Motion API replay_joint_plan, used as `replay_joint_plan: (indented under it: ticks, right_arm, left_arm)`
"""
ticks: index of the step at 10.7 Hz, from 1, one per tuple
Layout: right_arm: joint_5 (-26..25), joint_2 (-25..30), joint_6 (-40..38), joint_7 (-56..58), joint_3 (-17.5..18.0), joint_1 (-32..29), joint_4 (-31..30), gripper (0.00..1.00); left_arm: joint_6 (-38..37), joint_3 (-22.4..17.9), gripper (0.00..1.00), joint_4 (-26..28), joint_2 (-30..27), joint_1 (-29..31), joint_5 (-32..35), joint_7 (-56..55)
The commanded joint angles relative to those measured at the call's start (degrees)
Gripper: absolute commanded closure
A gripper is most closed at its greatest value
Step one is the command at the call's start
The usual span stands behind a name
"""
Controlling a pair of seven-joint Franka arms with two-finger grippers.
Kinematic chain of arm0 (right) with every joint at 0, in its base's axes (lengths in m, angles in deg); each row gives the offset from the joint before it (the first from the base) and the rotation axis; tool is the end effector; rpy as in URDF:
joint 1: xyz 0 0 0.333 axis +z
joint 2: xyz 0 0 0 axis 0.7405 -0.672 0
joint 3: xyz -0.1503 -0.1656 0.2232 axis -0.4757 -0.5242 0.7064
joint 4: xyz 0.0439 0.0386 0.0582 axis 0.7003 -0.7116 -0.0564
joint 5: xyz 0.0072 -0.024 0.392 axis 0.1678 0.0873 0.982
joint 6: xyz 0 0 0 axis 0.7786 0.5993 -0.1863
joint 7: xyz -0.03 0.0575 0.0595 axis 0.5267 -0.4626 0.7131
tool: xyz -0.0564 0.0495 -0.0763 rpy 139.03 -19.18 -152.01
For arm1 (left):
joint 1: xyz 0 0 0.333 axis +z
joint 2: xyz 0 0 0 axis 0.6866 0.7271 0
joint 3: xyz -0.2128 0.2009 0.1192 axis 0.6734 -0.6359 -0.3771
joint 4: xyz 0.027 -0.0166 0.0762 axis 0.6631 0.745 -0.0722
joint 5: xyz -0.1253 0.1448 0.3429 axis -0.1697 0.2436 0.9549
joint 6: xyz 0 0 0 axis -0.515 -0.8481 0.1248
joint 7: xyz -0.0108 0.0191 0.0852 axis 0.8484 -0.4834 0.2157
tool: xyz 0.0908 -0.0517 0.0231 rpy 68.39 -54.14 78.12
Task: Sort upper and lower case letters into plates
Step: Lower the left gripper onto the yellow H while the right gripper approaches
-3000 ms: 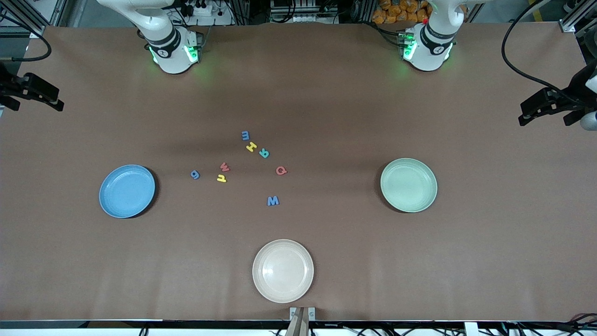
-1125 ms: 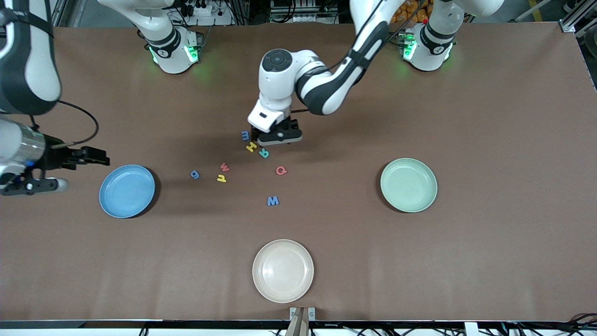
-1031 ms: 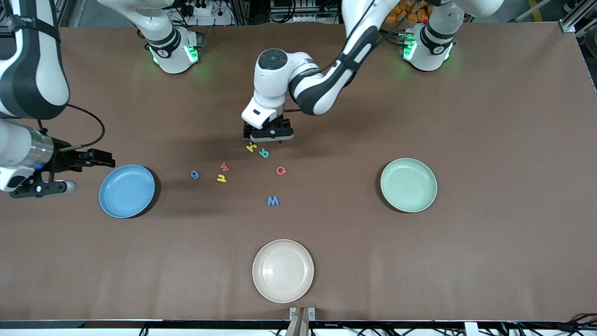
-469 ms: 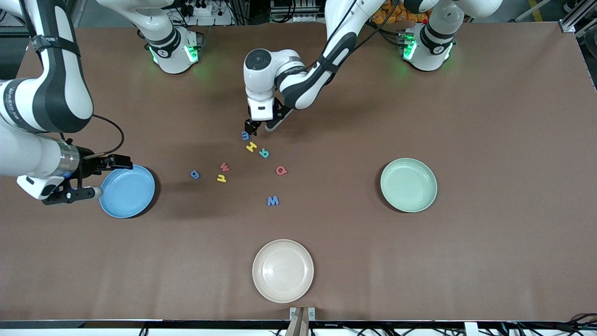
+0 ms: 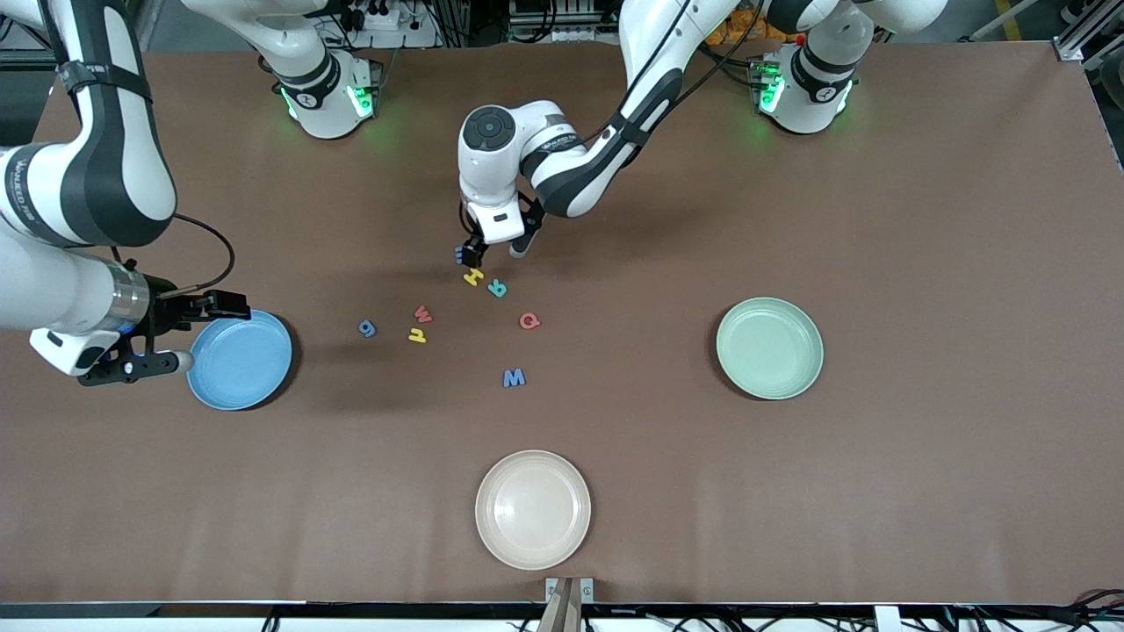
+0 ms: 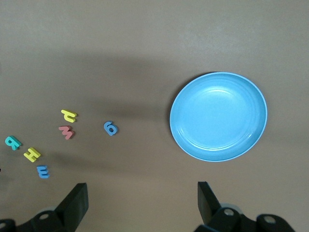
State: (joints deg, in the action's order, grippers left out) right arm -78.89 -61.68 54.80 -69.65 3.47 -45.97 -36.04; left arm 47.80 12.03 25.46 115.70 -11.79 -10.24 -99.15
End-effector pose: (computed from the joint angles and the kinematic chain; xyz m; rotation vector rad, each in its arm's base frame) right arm 0.6246 0.0150 0.4492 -3.0495 -0.2067 0.3065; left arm 0.3700 -0.6632 0.2496 2.4865 1.6037 -0.1476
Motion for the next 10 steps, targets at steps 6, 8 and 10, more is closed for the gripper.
replay_joint_plan:
  ticks: [6,8,10]
  right_arm:
    - [0.28,2.38,-2.41,-4.56,0.13,2.40,0.81,0.00]
    - [-0.42,4.30,-3.28,-5.79,-0.13,1.80,0.90,0.00]
    - [-0.51,4.14,-2.67,-5.88,-0.30,1.44,1.07,0.00]
  left_arm:
    - [9.19,0.44,0.00,-7.12,8.48,1.62,-9.75,20.65]
    - [3.07,0.35,0.00,-7.12,9.09,1.71,-10.04,21.65]
    - [-4.14,0.87,0.00,-7.21,9.10,2.06,-10.04,21.65]
